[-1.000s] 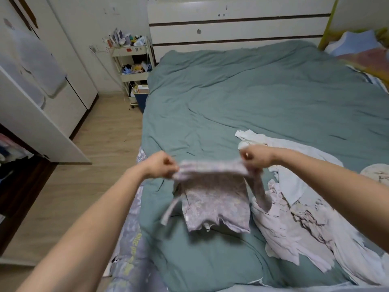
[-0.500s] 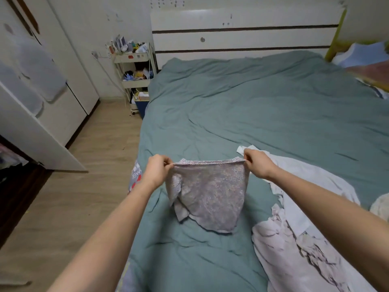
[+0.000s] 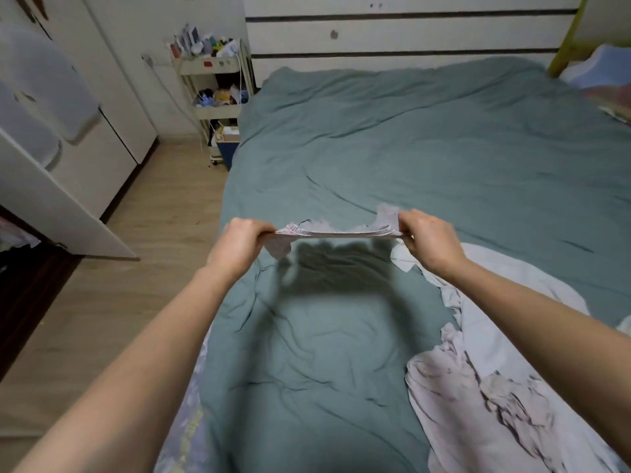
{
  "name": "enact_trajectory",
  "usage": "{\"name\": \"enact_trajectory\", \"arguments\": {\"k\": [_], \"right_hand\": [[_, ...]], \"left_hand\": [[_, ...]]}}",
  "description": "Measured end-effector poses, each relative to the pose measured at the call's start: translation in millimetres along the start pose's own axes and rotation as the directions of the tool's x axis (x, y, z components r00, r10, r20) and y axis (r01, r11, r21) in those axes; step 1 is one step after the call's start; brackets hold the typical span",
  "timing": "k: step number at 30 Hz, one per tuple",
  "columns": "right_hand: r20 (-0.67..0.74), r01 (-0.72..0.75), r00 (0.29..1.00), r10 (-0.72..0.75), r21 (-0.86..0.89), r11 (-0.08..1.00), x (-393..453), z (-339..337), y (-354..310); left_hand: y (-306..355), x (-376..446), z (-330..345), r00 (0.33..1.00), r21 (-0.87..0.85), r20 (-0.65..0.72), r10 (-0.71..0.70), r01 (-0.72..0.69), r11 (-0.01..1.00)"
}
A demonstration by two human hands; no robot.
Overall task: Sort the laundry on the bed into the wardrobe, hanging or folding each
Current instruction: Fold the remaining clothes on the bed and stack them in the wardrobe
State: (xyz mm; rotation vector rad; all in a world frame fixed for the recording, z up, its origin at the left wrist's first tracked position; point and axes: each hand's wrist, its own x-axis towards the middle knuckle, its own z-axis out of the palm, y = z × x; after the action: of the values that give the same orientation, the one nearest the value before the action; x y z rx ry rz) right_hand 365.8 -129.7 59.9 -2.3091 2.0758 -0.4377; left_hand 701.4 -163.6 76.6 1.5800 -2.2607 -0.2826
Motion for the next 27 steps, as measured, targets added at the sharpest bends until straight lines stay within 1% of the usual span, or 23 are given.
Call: {"name": "enact_trajectory", "arguments": {"k": [3, 6, 8, 10, 12, 14, 16, 17, 18, 20, 21, 22, 23, 25, 26, 27], "right_hand": [[0.133, 0.028, 0.991, -0.025, -0.026, 0.999, -33, 37, 0], [0.3, 0.02, 0.954, 0.004, -0.077, 0.997, -77, 77, -5], [0.435, 0.03, 0.9, 0.017, -0.102, 0.994, -109, 101, -9], [0.533, 0.061, 0.846, 0.005, -0.105, 0.993, -140, 118, -11], [0.597, 0.105, 0.802, -0.025, -0.1, 0.989, -166, 131, -11], [0.648, 0.119, 0.76, -0.037, -0.083, 0.989, -186, 139, -11], [0.707, 0.094, 0.707, -0.015, -0.073, 0.993, -199, 144, -14], [0.743, 0.073, 0.67, 0.006, -0.074, 0.995, -203, 145, -16], [0.784, 0.059, 0.621, 0.024, -0.078, 0.995, -206, 145, -18], [0.852, 0.068, 0.522, 0.028, -0.075, 0.995, -208, 145, -20], [0.862, 0.06, 0.506, 0.033, -0.074, 0.995, -206, 144, -19], [0.852, 0.031, 0.521, 0.043, -0.07, 0.997, -201, 144, -17], [0.824, -0.012, 0.565, 0.051, -0.053, 0.999, -194, 144, -14], [0.706, -0.11, 0.704, 0.072, 0.008, 0.994, -176, 145, -7], [0.625, -0.151, 0.776, 0.089, 0.047, 0.987, -164, 147, -4], [0.544, -0.184, 0.832, 0.108, 0.087, 0.979, -152, 151, -1]], "left_hand": [[-4, -31, 39, 0.98, 0.074, 0.192, -0.052, 0.039, 0.997], [-4, -70, 84, 0.928, 0.119, 0.361, -0.096, 0.057, 0.991], [-9, -100, 114, 0.864, 0.15, 0.484, -0.139, 0.075, 0.986], [-14, -129, 138, 0.782, 0.155, 0.6, -0.168, 0.093, 0.984], [-17, -153, 156, 0.722, 0.133, 0.669, -0.177, 0.117, 0.984], [-17, -172, 166, 0.673, 0.118, 0.721, -0.166, 0.117, 0.986], [-15, -189, 174, 0.609, 0.109, 0.779, -0.147, 0.1, 0.989], [-14, -197, 177, 0.581, 0.105, 0.803, -0.134, 0.084, 0.991], [-13, -205, 180, 0.565, 0.105, 0.815, -0.128, 0.073, 0.992], [-12, -217, 185, 0.557, 0.142, 0.814, -0.162, 0.08, 0.987], [-12, -218, 185, 0.566, 0.166, 0.802, -0.19, 0.093, 0.982], [-13, -213, 185, 0.583, 0.18, 0.786, -0.205, 0.101, 0.978], [-14, -206, 184, 0.616, 0.182, 0.758, -0.214, 0.115, 0.977], [-16, -181, 181, 0.712, 0.156, 0.662, -0.235, 0.175, 0.972], [-17, -167, 180, 0.759, 0.134, 0.598, -0.258, 0.224, 0.965], [-18, -154, 182, 0.798, 0.103, 0.523, -0.3, 0.291, 0.951]]}}
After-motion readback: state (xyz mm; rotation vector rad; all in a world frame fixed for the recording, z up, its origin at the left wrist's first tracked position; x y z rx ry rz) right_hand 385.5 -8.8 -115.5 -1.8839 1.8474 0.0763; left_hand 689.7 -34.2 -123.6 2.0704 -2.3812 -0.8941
